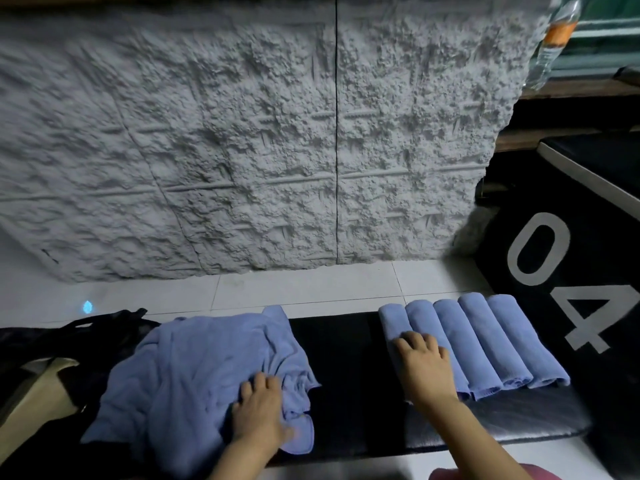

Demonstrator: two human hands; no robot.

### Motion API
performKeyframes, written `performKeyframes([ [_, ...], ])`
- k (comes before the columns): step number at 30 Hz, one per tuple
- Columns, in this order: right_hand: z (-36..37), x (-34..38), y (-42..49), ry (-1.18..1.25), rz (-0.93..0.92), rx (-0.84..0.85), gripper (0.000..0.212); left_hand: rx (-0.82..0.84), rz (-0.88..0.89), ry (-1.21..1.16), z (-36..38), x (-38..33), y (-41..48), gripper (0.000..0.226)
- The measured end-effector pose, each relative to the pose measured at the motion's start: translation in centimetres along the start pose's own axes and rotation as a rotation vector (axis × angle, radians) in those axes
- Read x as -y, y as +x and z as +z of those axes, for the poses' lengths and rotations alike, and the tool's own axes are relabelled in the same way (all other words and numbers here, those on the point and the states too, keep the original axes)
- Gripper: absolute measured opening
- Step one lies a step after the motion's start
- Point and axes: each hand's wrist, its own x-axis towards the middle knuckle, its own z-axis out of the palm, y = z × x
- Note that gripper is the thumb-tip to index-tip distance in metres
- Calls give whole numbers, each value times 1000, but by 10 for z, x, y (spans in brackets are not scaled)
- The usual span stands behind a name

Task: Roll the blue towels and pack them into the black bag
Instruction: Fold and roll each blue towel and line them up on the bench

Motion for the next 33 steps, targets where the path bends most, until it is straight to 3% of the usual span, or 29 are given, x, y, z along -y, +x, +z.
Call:
performKeyframes([
  [3,-5,5,-1,-7,13,-53,44,52,148,74,14,24,-8,78],
  [6,-11,13,-9,45,-60,-93,53,-40,202,-92,33,34,-7,44],
  [9,-13,27,-24,135,-124,-91,52,-260,179,-346,35,32,0,53],
  [11,-11,39,-38,187,-159,-56,40,-189,132,-339,35,36,3,44],
  [12,-7,45,-46,197,-191,-8,39,-173,101,-353,44,39,10,53],
  [14,9,59,-60,192,-238,100,40,-67,217,-480,56,39,25,61],
  [15,17,67,-66,219,-254,141,40,-7,161,-577,66,44,28,44],
  [16,16,77,-72,236,-272,183,40,70,144,-516,69,46,23,29],
  [18,-9,97,-87,290,-258,237,42,-1,260,-716,42,32,-2,16],
  [19,-21,105,-89,309,-232,193,45,76,303,-781,26,24,-13,16],
  [23,-54,117,-78,344,-194,224,76,-81,301,-983,-27,16,-12,48],
  [24,-66,118,-72,403,-174,178,68,-69,288,-995,-39,16,-14,52],
  [28,-123,123,-58,799,-151,-25,6,-122,312,-1001,-84,17,-22,43],
  [30,-150,124,-49,895,-190,-5,21,-206,324,-944,-95,19,-21,42],
  [33,-176,117,-28,904,-277,43,28,-339,289,-992,-117,15,-20,44],
])
